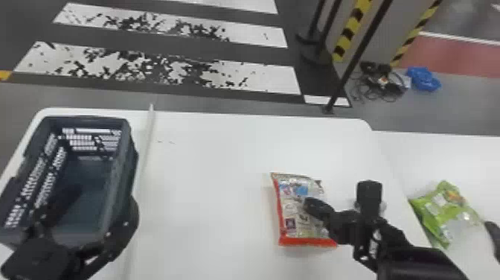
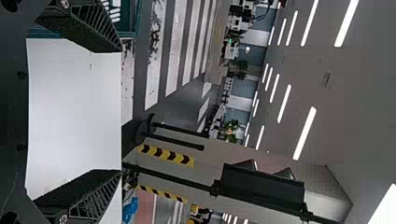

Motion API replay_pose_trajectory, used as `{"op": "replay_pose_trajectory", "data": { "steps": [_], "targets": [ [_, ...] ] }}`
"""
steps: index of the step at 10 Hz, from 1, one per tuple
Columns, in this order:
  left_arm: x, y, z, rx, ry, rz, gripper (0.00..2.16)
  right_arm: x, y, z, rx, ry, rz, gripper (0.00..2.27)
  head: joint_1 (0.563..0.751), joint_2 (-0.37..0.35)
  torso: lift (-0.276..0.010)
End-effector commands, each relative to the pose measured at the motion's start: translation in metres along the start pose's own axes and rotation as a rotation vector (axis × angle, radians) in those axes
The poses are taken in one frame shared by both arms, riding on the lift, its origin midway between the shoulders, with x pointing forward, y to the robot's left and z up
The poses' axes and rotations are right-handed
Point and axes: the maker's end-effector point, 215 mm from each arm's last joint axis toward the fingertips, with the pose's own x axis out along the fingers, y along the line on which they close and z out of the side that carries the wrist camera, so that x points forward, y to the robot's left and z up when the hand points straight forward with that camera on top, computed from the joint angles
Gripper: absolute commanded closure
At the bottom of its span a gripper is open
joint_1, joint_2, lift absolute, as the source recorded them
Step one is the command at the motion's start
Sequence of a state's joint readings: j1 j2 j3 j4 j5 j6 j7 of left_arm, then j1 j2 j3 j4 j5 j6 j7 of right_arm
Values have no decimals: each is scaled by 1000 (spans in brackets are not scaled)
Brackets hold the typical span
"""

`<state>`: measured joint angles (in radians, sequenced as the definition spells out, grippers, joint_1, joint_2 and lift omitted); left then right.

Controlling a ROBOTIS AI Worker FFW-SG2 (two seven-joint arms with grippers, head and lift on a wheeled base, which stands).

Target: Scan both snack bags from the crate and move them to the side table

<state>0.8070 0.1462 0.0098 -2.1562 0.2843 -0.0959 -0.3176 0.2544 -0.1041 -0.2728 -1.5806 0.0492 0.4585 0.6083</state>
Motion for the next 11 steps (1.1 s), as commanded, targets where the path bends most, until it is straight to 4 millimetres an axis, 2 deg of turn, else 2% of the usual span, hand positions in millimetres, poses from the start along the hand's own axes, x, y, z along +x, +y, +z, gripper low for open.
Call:
{"op": "replay_pose_trajectory", "data": {
  "steps": [1,2,6,9,11],
  "targets": [
    [0,2,-3,-2,3,2,66,0,0,-10,-1,7,-4,2243,695,-196,-29],
    [0,3,-1,-4,-7,2,66,-1,0,-17,-4,8,-5,2243,695,-199,-29],
    [4,4,-3,-9,-10,1,66,-16,-14,-21,13,-13,-26,2243,695,-215,-29],
    [3,4,-4,-8,-9,0,66,-25,-7,-7,13,-38,-16,2243,695,-228,-29],
    [4,4,-1,-6,-15,-1,66,-46,3,8,51,-51,6,2240,695,-221,-29]
  ]
}}
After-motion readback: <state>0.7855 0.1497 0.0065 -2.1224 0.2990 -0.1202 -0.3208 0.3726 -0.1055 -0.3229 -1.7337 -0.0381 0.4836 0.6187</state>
